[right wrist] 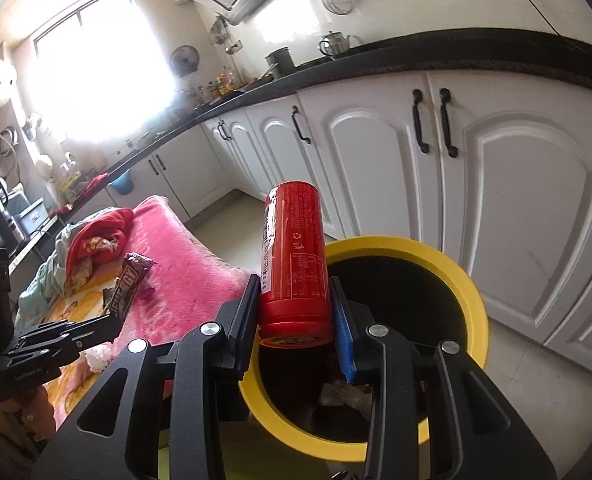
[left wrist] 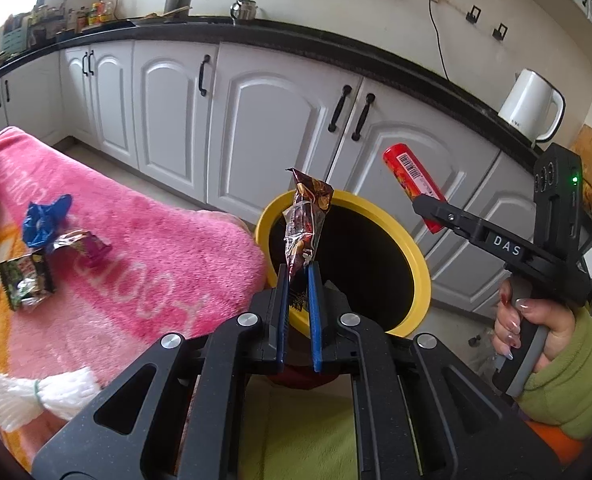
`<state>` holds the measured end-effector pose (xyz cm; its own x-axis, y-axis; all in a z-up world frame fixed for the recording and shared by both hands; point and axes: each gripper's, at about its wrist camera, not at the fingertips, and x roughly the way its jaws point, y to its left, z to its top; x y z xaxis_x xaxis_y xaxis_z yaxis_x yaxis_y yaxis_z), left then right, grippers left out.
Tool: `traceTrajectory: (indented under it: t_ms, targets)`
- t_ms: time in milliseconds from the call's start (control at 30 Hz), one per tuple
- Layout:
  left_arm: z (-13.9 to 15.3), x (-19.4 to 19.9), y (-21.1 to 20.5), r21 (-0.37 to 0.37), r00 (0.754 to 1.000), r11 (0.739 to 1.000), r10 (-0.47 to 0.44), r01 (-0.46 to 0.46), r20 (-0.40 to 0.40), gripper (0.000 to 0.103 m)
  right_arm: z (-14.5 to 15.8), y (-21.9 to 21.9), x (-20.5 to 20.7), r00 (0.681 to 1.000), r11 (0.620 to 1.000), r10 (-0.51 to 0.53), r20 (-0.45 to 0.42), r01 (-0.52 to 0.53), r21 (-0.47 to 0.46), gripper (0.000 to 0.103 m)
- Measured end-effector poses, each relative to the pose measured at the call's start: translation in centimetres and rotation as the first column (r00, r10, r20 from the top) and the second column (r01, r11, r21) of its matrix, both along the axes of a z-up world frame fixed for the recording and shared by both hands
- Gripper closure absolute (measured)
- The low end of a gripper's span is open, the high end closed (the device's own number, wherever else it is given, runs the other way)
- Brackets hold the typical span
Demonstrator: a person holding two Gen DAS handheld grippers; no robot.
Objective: Collect trash
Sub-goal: 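Carry the red can and chocolate wrapper over the yellow bin with both tools, then open both tools to release the items into the yellow bin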
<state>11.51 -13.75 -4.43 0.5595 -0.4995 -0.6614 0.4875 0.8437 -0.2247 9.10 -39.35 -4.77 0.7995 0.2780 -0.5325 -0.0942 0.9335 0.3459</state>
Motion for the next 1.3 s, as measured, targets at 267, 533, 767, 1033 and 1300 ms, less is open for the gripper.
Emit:
traceTrajectory:
  t_ms: [267,533,767,1033,1300]
  targets:
    - [-1.3,0.9,-3.1,0.039,0.999,0.998,-0.041,0.043,-0.034,0.098,-1.5,-2.4,-0.2,0.998,0.998,-0.059,-0.026,0.06,0.034,0.071]
    - [-2.3,2.0,-6.3,0.062,0.994,0.994,-0.088,0.092,-0.063,0.098,-2.7,-3.8,-0.2,0.994,0.994,-0.095,-0.05,0.097,0.041,0.071]
    - [-3.3,2.7,-7.9,0.074,0.989,0.99,-0.113,0.121,-0.095,0.098,-2.9,-4.0,0.1,0.993,0.994,-0.099,-0.06,0.101,0.037,0.071]
    - [-4.9,4.0,-8.7,0.078,0.982,0.988,-0.121,0.134,-0.147,0.098,-3.7,-4.3,0.4,0.99,0.993,-0.107,-0.09,0.11,0.032,0.071]
    - [-6.1,5.1,-9.3,0.078,0.976,0.988,-0.114,0.13,-0.186,0.094,-5.2,-4.9,1.0,0.981,0.988,-0.134,-0.143,0.143,0.057,0.065]
